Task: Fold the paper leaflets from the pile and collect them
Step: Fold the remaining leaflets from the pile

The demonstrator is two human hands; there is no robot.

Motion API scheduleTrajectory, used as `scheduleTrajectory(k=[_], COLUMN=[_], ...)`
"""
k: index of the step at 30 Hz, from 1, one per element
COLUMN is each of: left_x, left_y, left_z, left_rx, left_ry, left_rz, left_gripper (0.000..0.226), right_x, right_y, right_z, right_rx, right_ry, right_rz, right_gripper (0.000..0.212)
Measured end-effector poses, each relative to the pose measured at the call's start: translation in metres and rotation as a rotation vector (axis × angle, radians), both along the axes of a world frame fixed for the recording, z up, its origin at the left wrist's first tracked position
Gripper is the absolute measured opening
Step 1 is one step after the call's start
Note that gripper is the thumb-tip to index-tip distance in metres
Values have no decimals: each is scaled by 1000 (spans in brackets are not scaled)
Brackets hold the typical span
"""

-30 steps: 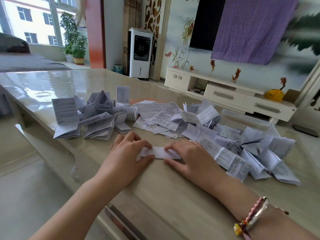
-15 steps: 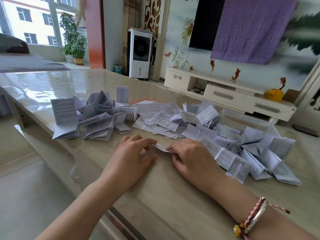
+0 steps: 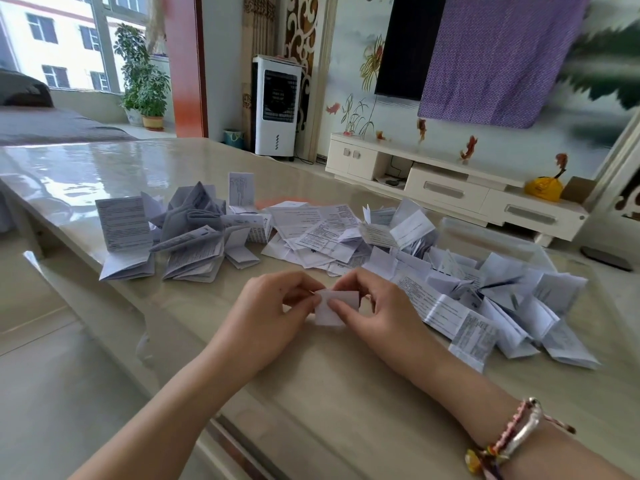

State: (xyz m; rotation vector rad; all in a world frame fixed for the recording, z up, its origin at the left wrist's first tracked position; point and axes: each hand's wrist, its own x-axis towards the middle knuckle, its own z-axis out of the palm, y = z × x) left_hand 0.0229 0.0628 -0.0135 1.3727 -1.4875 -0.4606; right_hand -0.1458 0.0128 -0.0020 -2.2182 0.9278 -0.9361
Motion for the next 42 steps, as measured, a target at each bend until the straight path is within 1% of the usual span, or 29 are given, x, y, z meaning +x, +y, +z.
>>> scheduleTrajectory(k=[3, 7, 9, 11, 14, 16, 19, 22, 24, 26, 28, 30, 37, 40, 42], left_x=[3, 11, 14, 14, 15, 20, 31, 44, 51, 56, 58, 61, 74, 76, 77], left_y=[3, 6, 5, 4, 3, 3, 4, 5, 4, 4, 4, 5, 0, -2, -1], left_z=[1, 1, 1, 1, 4, 5, 8, 12, 11, 8, 6, 5, 1, 0, -1], left_rx=[62, 87, 90, 99, 125, 161, 189, 194, 256, 307, 311, 305, 266, 237, 221], left_ry=[46, 68, 65, 65, 58, 37, -12, -156, -225, -291, -369, -409, -392, -385, -376], left_rz=[-13, 6, 5, 0, 10, 34, 114, 234, 263, 297, 326, 347, 362, 358, 347], left_gripper=[33, 28, 24, 21, 17, 13, 10, 11, 16, 21, 24, 25, 19, 18, 17], right_x=[1, 2, 1, -1, -1, 4, 17, 37, 56, 78, 96, 110, 143, 140, 130], right_y=[2, 2, 4, 9, 13, 11, -4, -25, -38, -50, -60, -68, -77, -82, -85], right_z=[0, -2, -1, 2, 8, 12, 17, 21, 23, 21, 14, 6, 0, -2, -4], right_rx=[-23, -82, -61, -45, -60, -2, 166, 288, 314, 304, 267, 239, 205, 178, 123], right_ry=[8, 35, 52, 53, 67, 52, -44, -93, -93, -87, -53, -20, 70, 96, 93], right_rz=[-7, -38, -11, 27, 35, 11, -58, -94, -102, -110, -101, -77, -47, -46, -77], right_gripper=[14, 31, 29, 22, 17, 18, 22, 16, 12, 13, 14, 18, 25, 33, 35])
